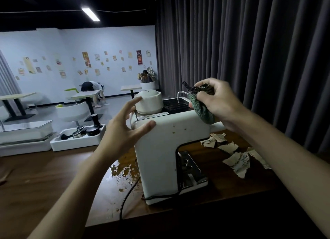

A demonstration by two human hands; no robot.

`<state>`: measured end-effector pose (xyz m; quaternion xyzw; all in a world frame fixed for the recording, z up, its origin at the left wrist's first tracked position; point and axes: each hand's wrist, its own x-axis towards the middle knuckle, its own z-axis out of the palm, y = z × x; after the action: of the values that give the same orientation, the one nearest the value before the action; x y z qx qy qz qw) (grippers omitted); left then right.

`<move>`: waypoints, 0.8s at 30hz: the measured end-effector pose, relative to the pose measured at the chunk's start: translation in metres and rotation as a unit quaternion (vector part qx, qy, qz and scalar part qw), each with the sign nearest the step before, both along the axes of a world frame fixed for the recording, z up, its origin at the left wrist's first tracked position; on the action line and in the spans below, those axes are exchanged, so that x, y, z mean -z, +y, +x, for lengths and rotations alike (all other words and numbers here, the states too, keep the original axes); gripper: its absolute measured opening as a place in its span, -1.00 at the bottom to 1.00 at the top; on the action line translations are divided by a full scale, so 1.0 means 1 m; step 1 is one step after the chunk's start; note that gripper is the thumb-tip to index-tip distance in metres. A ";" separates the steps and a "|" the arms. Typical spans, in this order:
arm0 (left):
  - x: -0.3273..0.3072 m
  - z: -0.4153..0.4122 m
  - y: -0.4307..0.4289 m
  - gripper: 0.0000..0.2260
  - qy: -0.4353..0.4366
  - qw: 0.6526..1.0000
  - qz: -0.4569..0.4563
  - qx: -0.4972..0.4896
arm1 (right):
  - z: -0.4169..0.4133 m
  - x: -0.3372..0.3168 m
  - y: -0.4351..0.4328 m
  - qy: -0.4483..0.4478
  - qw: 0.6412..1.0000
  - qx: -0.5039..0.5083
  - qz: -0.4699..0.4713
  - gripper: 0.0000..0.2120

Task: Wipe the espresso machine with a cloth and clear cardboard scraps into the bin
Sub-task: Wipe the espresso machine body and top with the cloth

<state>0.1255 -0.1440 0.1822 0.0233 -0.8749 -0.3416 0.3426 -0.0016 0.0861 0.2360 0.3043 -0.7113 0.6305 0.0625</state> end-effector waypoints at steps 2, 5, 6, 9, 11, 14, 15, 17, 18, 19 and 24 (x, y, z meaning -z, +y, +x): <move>-0.004 0.000 -0.005 -0.28 -0.016 0.999 0.023 0.033 | 0.003 0.001 0.004 0.012 1.000 0.007 0.004 -0.83; -0.006 0.001 -0.007 -0.28 -0.031 0.997 0.026 0.065 | 0.006 0.013 0.013 0.100 0.990 0.088 0.043 -0.81; -0.006 0.001 -0.006 -0.29 -0.033 0.997 0.030 0.070 | 0.008 0.018 0.016 0.143 0.979 0.135 0.059 -0.77; -0.009 -0.001 0.001 -0.30 -0.028 0.995 0.061 0.075 | 0.014 0.034 0.023 0.212 0.949 0.216 0.086 -0.70; -0.013 -0.005 0.007 -0.33 -0.017 0.994 0.083 0.072 | 0.017 0.047 0.021 0.235 0.940 0.222 0.107 -0.67; -0.010 -0.011 0.014 -0.32 0.009 0.996 0.073 0.051 | 0.020 0.066 0.014 0.298 0.921 0.238 0.081 -0.64; -0.008 -0.012 0.015 -0.31 0.014 0.996 0.071 0.048 | 0.020 0.071 0.012 0.312 0.913 0.255 0.072 -0.62; -0.005 -0.013 0.014 -0.31 0.019 0.995 0.079 0.054 | 0.020 0.081 0.008 0.327 0.902 0.271 0.074 -0.59; -0.005 -0.013 0.013 -0.30 0.019 0.995 0.082 0.056 | 0.021 0.086 0.005 0.333 0.898 0.277 0.080 -0.58; -0.005 -0.013 0.012 -0.30 0.019 0.995 0.082 0.057 | 0.021 0.091 0.002 0.340 0.888 0.295 0.093 -0.58; -0.005 -0.013 0.010 -0.32 0.017 0.995 0.083 0.060 | 0.025 0.103 -0.006 0.349 0.868 0.339 0.100 -0.57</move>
<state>0.1129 -0.1340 0.1871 -0.0067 -0.8374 -0.4331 0.3333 0.0233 0.0804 0.1328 0.2491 -0.7616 0.3490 0.4859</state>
